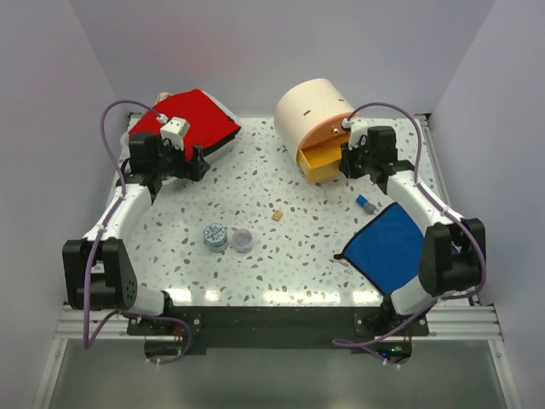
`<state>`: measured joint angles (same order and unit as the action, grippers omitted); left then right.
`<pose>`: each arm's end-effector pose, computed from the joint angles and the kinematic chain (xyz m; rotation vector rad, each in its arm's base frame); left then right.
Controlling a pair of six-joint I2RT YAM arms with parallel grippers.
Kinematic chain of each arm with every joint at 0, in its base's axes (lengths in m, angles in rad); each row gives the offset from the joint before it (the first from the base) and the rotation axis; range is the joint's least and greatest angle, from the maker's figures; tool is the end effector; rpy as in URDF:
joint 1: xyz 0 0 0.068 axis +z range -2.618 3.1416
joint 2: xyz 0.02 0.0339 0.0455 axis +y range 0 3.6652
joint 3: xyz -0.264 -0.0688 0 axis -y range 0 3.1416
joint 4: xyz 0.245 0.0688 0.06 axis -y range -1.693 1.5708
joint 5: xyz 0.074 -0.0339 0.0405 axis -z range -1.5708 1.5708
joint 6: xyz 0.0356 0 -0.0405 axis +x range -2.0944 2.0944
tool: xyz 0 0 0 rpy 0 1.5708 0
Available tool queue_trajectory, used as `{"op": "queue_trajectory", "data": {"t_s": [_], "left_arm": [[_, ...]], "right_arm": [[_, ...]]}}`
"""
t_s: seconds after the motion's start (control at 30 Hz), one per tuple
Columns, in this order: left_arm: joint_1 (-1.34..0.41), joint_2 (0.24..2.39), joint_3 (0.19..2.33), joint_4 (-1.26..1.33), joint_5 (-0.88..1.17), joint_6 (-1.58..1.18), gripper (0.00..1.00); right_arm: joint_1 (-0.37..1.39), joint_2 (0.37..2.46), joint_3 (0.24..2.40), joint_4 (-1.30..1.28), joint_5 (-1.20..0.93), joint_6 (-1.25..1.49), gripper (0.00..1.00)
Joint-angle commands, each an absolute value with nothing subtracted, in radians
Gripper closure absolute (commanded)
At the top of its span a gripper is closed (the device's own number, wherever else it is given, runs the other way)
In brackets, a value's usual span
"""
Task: Sort the stationery into containers
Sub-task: Open the drawer in the storage box.
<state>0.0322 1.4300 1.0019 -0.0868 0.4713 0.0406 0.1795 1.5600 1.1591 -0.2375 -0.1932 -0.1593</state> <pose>0.3231 -0.0058 0.2757 0.2934 2.0330 -0.4449 0.3467 0.0699 0.2722 -0.4770 2.1522 0.2245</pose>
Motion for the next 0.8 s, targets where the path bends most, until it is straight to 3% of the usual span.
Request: {"op": "queue_trajectory", "data": {"t_s": [0.0, 0.13, 0.2, 0.3, 0.33, 0.53, 0.77], "left_arm": [[0.029, 1.384, 0.989, -0.034, 0.495, 0.021, 0.01], [0.028, 1.373, 0.985, -0.031, 0.497, 0.02, 0.01], [0.028, 1.37, 0.986, -0.031, 0.499, 0.02, 0.01], [0.028, 1.367, 0.986, -0.026, 0.5, 0.02, 0.01], [0.025, 1.367, 0.989, -0.025, 0.502, 0.021, 0.01], [0.021, 1.347, 1.012, -0.043, 0.528, 0.041, 0.01], [0.02, 1.272, 0.986, -0.067, 0.522, 0.066, 0.0]], "right_arm": [[0.184, 1.459, 1.102, -0.301, -0.219, -0.176, 1.0], [0.186, 1.419, 1.081, -0.299, -0.216, -0.175, 0.97], [0.186, 1.404, 1.083, -0.302, -0.215, -0.179, 0.86], [0.186, 1.404, 1.08, -0.293, -0.198, -0.183, 0.58], [0.186, 1.405, 1.083, -0.288, -0.193, -0.181, 0.55], [0.186, 1.391, 1.141, -0.356, -0.198, -0.21, 0.47], [0.184, 1.319, 1.212, -0.705, -0.28, -0.343, 0.42]]}}
